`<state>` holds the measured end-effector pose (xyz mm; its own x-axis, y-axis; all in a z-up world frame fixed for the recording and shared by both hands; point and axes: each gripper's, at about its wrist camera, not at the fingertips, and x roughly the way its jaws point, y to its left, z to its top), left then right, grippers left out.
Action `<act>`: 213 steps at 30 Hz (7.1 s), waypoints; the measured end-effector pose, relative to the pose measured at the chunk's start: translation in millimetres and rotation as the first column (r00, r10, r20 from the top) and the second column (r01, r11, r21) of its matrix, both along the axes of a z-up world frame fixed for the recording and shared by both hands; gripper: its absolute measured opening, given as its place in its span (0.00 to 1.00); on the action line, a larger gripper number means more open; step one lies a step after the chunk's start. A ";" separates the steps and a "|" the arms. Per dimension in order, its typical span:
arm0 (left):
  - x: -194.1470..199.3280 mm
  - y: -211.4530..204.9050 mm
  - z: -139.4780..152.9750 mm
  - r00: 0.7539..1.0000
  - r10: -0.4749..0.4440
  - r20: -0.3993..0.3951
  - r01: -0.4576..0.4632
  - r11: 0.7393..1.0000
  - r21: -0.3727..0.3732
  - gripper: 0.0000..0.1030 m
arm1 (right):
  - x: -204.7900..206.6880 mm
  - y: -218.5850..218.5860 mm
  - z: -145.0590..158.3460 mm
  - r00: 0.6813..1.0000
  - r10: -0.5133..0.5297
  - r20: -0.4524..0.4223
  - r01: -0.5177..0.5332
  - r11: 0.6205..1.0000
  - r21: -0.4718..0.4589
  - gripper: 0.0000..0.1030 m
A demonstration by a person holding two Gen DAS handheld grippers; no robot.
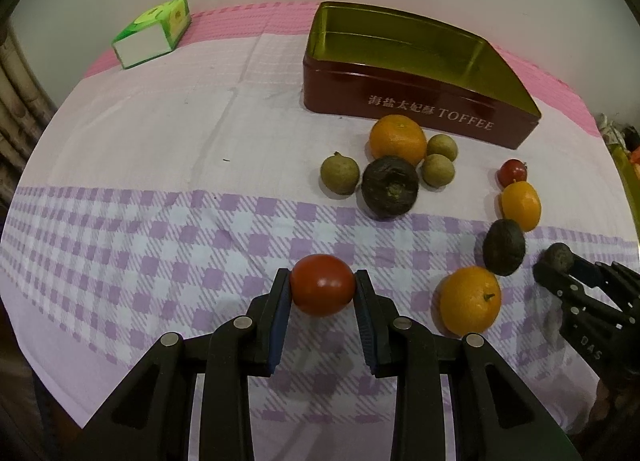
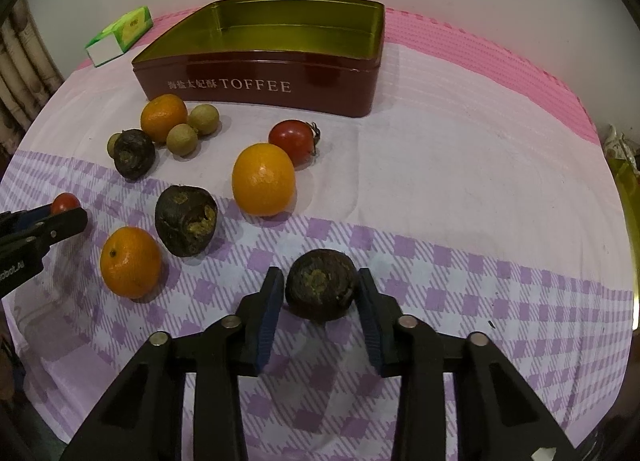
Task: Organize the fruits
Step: 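Carry the tomato in the left tool while the right tool carries the dark fruit over the tin, then open the left tool to drop the tomato while the right tool releases the dark fruit into the tin, then withdraw both open tools from the tin back toward the fruit, then grasp another dark brown round fruit with the right tool, then close the left tool around an orange and lift it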
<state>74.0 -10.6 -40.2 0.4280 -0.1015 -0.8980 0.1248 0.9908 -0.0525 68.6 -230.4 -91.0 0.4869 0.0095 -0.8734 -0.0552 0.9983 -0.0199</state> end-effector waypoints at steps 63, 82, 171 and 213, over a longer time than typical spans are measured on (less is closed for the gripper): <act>180.6 -52.4 3.3 0.991 -0.124 0.051 0.124 0.992 -0.007 0.31 | 153.0 9.7 37.5 0.999 0.036 0.039 -0.037 0.999 0.029 0.30; 180.7 -56.6 1.3 0.993 -0.115 0.031 0.114 0.993 0.028 0.32 | 151.3 1.8 37.0 0.999 0.025 0.040 -0.026 1.000 0.014 0.31; -30.6 1.4 1.4 1.000 -0.018 -0.001 0.018 1.000 -0.006 0.48 | -7.1 42.6 3.0 0.993 0.120 -0.002 -0.120 0.993 -0.004 0.34; -33.1 -86.6 -7.7 0.975 -0.214 -0.057 0.212 0.976 -0.047 0.48 | -40.1 -27.3 -0.7 0.998 -0.054 -0.020 0.055 0.998 0.032 0.33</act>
